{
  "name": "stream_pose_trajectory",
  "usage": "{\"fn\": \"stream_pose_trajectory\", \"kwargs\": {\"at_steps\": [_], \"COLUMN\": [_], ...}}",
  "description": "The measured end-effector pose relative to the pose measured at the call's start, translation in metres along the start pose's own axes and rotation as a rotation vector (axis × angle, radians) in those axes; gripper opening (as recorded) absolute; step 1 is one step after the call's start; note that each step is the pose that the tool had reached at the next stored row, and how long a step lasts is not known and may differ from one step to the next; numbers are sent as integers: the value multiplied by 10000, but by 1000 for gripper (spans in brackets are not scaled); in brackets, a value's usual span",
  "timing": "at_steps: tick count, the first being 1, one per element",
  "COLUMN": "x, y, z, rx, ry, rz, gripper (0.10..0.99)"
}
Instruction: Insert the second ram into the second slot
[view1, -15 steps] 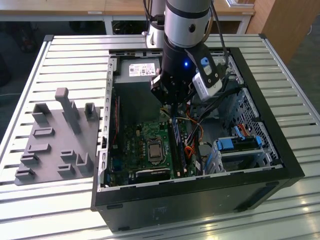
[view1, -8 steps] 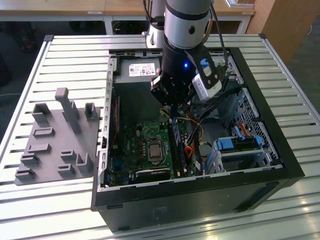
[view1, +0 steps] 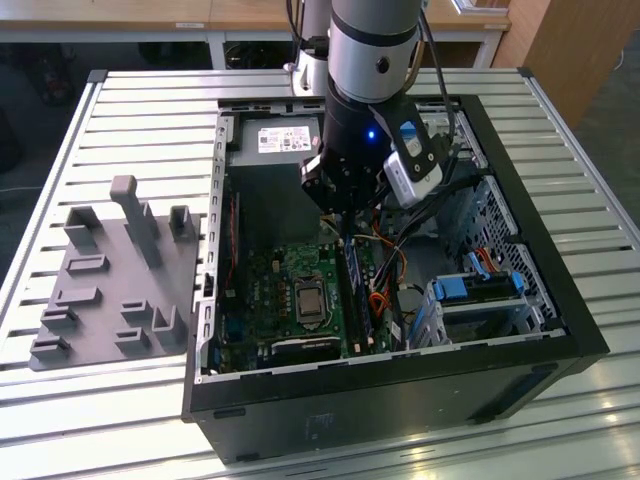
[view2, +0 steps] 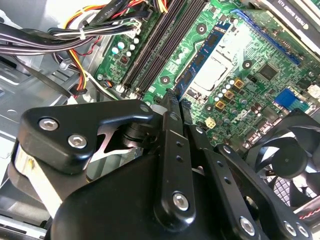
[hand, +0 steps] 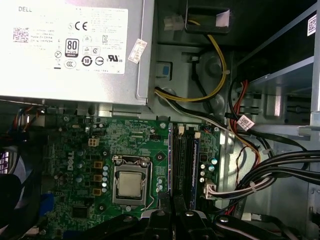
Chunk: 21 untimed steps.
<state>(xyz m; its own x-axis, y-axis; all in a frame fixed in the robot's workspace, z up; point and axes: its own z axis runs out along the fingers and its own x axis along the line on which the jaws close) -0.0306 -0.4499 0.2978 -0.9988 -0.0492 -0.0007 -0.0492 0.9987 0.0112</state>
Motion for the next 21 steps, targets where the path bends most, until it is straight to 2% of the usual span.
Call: {"fn": "stream_pose_trajectory", "kwargs": {"at_steps": [21], "x": [0], "y": [-2], "z": [46], "rx": [-1], "ry": [0], "rz": [0], "gripper": [137]}}
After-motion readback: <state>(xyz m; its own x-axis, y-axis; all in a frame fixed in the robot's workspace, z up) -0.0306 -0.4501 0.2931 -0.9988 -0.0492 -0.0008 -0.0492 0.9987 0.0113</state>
